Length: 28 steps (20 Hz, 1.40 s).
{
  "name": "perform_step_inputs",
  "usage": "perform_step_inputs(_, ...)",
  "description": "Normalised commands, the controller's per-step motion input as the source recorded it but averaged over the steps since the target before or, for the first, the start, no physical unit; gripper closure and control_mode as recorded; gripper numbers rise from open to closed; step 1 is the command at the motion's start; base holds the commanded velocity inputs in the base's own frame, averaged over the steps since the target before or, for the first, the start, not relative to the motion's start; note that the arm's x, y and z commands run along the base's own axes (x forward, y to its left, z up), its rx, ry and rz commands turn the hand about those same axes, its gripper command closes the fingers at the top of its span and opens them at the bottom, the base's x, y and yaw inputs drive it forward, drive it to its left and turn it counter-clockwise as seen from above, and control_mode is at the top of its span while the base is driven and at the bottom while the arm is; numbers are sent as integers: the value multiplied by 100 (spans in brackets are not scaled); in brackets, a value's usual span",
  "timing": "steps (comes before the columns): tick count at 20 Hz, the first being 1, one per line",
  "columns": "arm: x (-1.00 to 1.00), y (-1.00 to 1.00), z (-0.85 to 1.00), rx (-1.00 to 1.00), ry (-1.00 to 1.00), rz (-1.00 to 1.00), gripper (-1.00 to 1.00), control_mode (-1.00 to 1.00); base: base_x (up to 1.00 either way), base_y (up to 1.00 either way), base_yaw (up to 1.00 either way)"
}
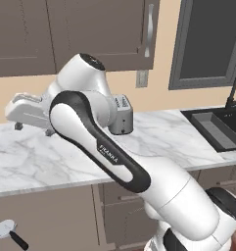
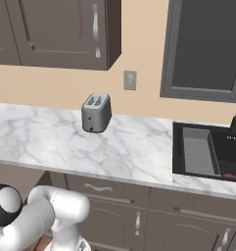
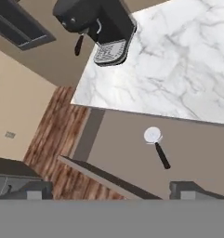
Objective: Take the pizza cutter from the drawer on the left and place it on the dining counter for cutting.
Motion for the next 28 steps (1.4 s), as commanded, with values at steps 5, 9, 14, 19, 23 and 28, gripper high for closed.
perform_step_inputs(5,38,-3,-71,-26,29,-7,-100,-100,0,0,0)
perform_step_inputs(9,0,16,-73,-43,16,-2,-100,-100,0,0,0)
perform_step_inputs(14,-12,28,-48,-27,17,2,-100,-100,0,0,0)
perform_step_inputs(19,-9,8,-40,-8,11,5,-100,-100,0,0,0)
perform_step_inputs(23,-4,0,-51,-2,1,6,-100,-100,0,0,0)
perform_step_inputs(28,-25,2,-53,-6,-3,1,-100,-100,0,0,0)
